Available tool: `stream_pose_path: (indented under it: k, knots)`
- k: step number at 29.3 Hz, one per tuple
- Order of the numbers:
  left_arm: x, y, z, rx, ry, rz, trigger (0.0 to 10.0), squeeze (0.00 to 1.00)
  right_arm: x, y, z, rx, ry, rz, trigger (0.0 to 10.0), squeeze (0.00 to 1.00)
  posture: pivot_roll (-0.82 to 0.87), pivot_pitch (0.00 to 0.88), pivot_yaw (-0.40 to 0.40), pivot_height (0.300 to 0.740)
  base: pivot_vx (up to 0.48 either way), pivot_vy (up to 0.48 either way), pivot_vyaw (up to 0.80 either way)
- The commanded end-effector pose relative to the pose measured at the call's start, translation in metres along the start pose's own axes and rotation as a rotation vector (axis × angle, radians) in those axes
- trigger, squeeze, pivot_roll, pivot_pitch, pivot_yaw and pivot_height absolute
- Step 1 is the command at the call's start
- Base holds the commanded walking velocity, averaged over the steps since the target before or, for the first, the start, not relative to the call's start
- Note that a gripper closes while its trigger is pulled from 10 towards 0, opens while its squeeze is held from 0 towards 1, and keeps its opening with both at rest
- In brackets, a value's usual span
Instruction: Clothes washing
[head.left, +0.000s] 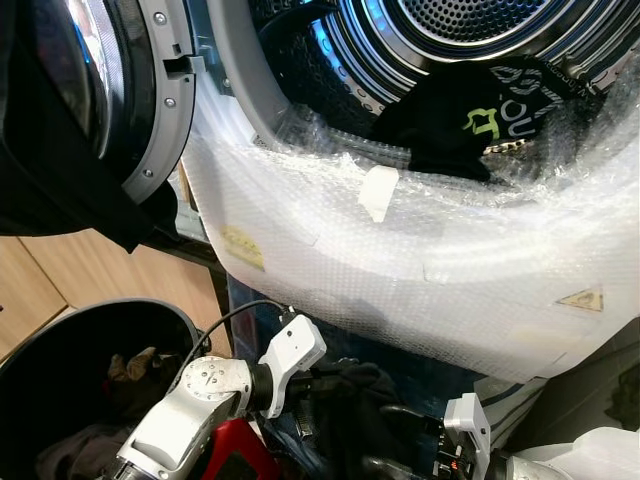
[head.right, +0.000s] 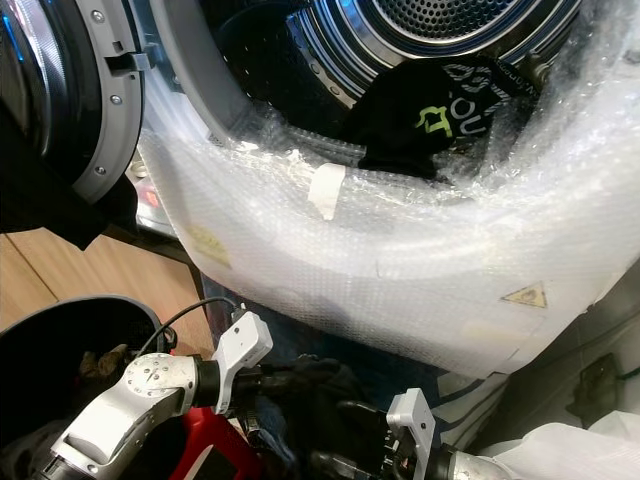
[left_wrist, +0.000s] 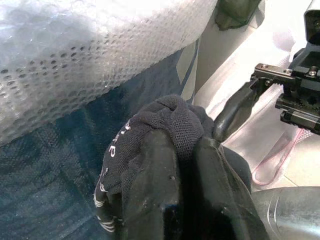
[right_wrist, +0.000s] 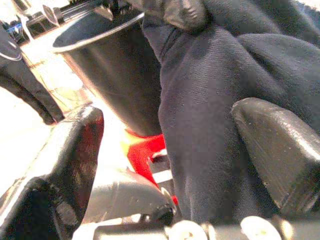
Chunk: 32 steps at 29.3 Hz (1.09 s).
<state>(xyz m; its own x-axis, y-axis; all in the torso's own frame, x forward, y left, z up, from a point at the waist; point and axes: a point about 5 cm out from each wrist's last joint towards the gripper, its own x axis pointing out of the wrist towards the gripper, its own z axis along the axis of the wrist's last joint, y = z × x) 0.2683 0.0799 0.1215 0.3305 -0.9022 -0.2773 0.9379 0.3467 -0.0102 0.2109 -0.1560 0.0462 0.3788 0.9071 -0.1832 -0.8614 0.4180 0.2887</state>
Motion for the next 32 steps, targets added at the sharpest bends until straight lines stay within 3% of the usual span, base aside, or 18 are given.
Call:
stream_pose_path:
  k: [1, 3, 4, 5, 6, 9, 11, 13, 17, 27, 31, 32]
  knots:
    - [0.011, -0.006, 0.011, 0.049, -0.029, -0.058, 0.0, 0.0, 0.018, 0.008, -0.002, -0.028, 0.033, 0.001, 10.0, 1.0, -0.06, 0.0, 0.019, 0.74, 0.0, 0.0, 0.0]
    - [0.012, -0.007, 0.011, 0.051, -0.029, -0.064, 0.0, 0.0, 0.022, 0.005, -0.002, -0.046, 0.036, -0.043, 10.0, 1.0, -0.06, 0.0, 0.019, 0.74, 0.0, 0.0, 0.0]
    - [0.013, -0.008, 0.011, 0.05, -0.031, -0.065, 0.0, 0.0, 0.026, -0.004, -0.001, -0.059, 0.034, -0.12, 10.0, 0.24, -0.06, 0.0, 0.018, 0.74, 0.0, 0.0, 0.0]
    - [0.013, -0.008, 0.011, 0.05, -0.032, -0.065, 0.0, 0.0, 0.027, -0.008, -0.001, -0.06, 0.032, -0.155, 10.0, 0.24, -0.06, 0.0, 0.018, 0.74, 0.0, 0.0, 0.0]
    - [0.014, -0.008, 0.012, 0.05, -0.034, -0.066, 0.0, 0.0, 0.03, -0.01, 0.001, -0.063, 0.02, -0.182, 10.0, 0.0, -0.06, 0.0, 0.019, 0.74, 0.0, 0.0, 0.0]
    - [0.014, -0.008, 0.013, 0.05, -0.037, -0.07, 0.0, 0.0, 0.033, -0.011, 0.005, -0.062, -0.009, -0.189, 10.0, 0.0, -0.06, 0.0, 0.021, 0.74, 0.0, 0.0, 0.0]
    - [0.015, -0.008, 0.014, 0.052, -0.041, -0.07, 0.0, 0.0, 0.034, -0.019, 0.008, -0.069, -0.019, -0.259, 10.0, 0.0, -0.06, 0.0, 0.019, 0.74, 0.0, 0.0, 0.0]
    - [0.014, -0.005, 0.016, 0.055, -0.05, -0.049, 0.0, 0.0, 0.032, -0.035, 0.012, -0.076, -0.032, -0.404, 10.0, 0.0, -0.05, 0.0, 0.015, 0.74, 0.0, 0.0, 0.0]
    - [0.013, -0.004, 0.017, 0.052, -0.057, -0.034, 0.0, 0.0, 0.031, -0.041, 0.012, -0.06, -0.046, -0.463, 10.0, 0.0, -0.04, 0.0, 0.013, 0.74, 0.0, 0.0, 0.0]
    - [0.012, 0.0, 0.021, 0.048, -0.073, -0.012, 0.0, 0.0, 0.039, -0.039, -0.002, -0.082, 0.01, -0.488, 10.0, 0.0, -0.05, 0.0, 0.013, 0.74, 0.0, 0.0, 0.0]
    - [0.01, 0.001, 0.021, 0.037, -0.075, 0.0, 0.0, 0.0, 0.044, -0.038, -0.005, -0.047, -0.017, -0.498, 10.0, 0.0, -0.06, 0.003, 0.02, 0.74, 0.0, 0.0, 0.0]
    - [0.009, 0.001, 0.02, 0.028, -0.074, 0.007, 0.0, 0.0, 0.043, -0.041, -0.007, -0.023, -0.018, -0.552, 10.0, 0.0, -0.06, 0.008, 0.02, 0.74, 0.0, 0.0, 0.0]
